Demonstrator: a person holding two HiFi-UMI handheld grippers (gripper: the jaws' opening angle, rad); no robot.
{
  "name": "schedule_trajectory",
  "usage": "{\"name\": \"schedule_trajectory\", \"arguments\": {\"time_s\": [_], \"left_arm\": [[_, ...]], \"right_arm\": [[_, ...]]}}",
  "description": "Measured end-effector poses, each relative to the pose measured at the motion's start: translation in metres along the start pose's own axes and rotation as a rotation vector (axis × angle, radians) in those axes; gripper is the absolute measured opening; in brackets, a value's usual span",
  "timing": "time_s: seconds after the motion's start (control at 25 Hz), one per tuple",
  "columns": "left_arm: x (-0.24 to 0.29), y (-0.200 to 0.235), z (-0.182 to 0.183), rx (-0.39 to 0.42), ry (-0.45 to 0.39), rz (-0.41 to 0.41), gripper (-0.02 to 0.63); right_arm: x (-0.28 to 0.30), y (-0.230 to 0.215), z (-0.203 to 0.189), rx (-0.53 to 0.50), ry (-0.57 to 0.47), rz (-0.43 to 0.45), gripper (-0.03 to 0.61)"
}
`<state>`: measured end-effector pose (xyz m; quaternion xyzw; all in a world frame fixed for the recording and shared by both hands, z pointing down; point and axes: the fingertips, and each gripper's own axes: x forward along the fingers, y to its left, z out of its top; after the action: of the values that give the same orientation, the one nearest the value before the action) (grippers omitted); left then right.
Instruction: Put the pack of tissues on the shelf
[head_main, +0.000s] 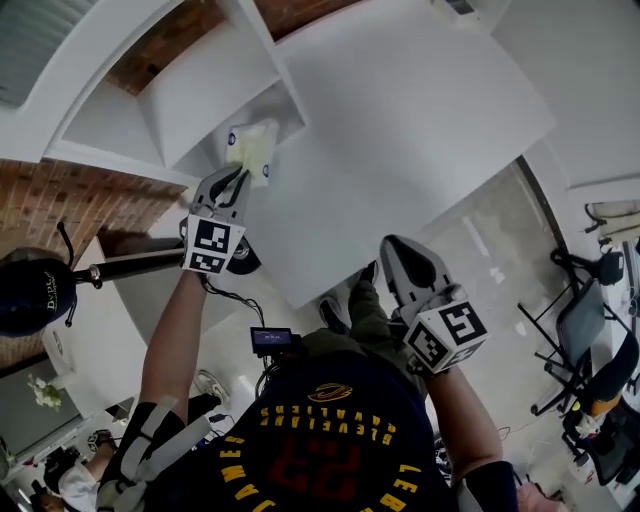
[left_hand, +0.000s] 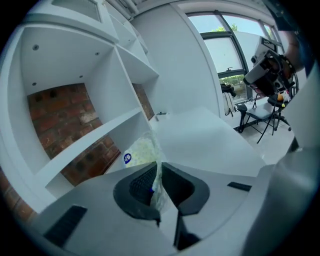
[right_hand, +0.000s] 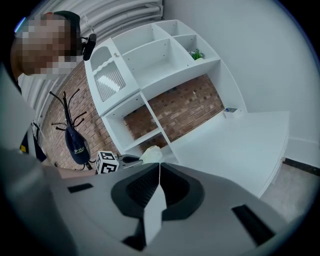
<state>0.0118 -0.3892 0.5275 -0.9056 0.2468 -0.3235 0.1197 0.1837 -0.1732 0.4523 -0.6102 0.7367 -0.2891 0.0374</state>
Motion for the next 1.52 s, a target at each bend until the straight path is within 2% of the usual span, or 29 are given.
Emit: {"name": "schedule_trajectory", "arguments": {"time_s": [0.28, 0.56, 1.08, 1.24, 1.36, 1.52], "left_arm": [[0.044, 0.018, -0.011, 0.012, 0.050, 0.003, 0.032], [0.082, 0.043, -0.017, -0.037, 0.096, 0.040, 0.032], [0.131, 0.070, -0.042, -0.022, 0.191, 0.039, 0.034], [0.142, 0.071, -0.058, -0.067, 0.234, 0.037, 0.034], [0.145, 0.078, -0.067, -0.095, 0.268, 0.072, 0.035], [0.143, 0.082, -0.068, -0.051, 0.295, 0.129, 0.097]], "right_arm": [[0.014, -0.020, 0.003, 0.022, 0.015, -0.016, 0.009], [0.023, -0.037, 0.007, 0.036, 0.028, -0.020, 0.009], [0.026, -0.063, 0.008, 0.073, 0.032, -0.041, 0.009], [0.022, -0.067, 0.010, 0.078, 0.026, -0.051, 0.009], [0.019, -0.068, 0.009, 0.080, 0.024, -0.056, 0.009], [0.014, -0.069, 0.007, 0.090, 0.019, -0.067, 0.009]]}}
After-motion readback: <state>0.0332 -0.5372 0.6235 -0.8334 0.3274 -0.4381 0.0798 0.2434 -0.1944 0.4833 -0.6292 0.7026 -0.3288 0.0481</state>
